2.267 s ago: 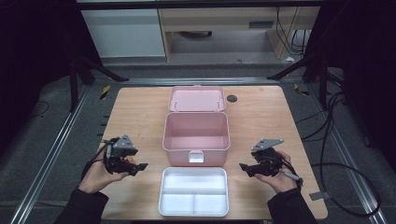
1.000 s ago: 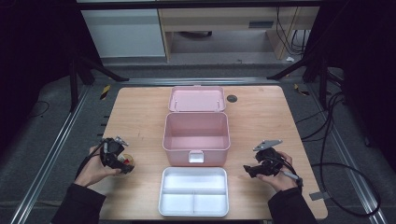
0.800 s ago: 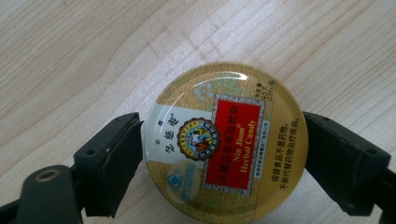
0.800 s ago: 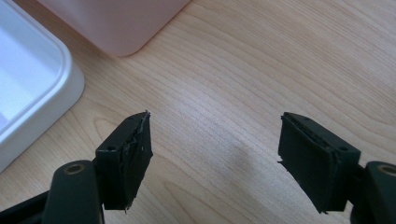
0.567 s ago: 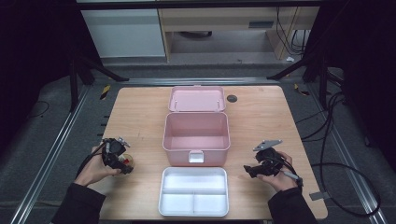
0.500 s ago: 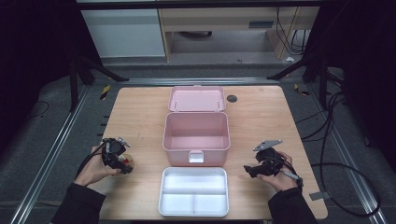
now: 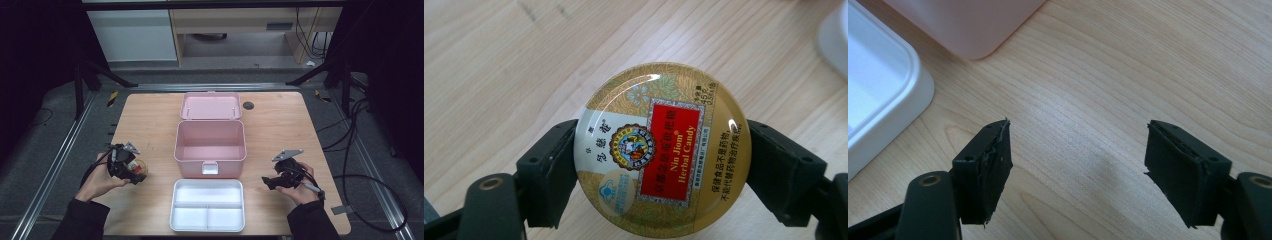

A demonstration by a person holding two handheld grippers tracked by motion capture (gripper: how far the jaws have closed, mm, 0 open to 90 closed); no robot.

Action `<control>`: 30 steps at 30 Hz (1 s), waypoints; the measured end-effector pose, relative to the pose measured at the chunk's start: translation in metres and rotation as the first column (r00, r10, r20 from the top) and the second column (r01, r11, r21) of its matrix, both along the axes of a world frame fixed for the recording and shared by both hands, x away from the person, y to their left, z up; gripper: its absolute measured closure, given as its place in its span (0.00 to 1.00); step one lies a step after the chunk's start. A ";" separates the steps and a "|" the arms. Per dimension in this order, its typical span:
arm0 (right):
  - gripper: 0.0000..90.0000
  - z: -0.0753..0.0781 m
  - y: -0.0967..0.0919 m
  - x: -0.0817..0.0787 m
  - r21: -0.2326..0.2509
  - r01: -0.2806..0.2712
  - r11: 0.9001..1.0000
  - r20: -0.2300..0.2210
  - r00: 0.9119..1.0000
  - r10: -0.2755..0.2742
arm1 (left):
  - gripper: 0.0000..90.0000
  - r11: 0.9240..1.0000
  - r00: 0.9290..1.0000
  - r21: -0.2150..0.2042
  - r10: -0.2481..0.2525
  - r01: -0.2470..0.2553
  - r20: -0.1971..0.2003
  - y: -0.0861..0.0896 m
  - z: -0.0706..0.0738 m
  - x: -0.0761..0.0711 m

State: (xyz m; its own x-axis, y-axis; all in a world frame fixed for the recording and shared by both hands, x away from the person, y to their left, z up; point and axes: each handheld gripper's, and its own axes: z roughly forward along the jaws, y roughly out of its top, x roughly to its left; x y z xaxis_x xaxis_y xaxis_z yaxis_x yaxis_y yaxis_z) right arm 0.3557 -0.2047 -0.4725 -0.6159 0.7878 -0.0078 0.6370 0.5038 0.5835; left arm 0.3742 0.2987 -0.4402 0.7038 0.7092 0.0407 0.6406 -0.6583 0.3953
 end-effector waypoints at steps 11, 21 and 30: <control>0.31 0.004 -0.005 0.001 0.013 0.020 1.000 0.015 1.000 -0.020 | 0.22 0.992 0.991 -0.031 -0.116 0.118 0.072 -0.031 0.036 -0.011; 0.31 0.004 -0.007 0.002 0.014 0.030 0.999 0.016 0.999 -0.030 | 0.22 0.987 0.982 -0.038 -0.149 0.154 0.117 -0.047 0.078 0.011; 0.31 0.003 -0.009 0.002 0.014 0.037 0.999 0.020 0.999 -0.037 | 0.22 0.977 0.967 -0.052 -0.198 0.209 0.160 -0.068 0.118 0.027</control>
State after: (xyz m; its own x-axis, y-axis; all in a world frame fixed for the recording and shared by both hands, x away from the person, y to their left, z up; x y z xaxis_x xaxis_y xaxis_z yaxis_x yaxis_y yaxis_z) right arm 0.3580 -0.2136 -0.4691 -0.5859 0.8103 -0.0094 0.6430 0.4719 0.6032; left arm 0.4013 0.2305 -0.3224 0.8225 0.5567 0.1164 0.4243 -0.7369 0.5263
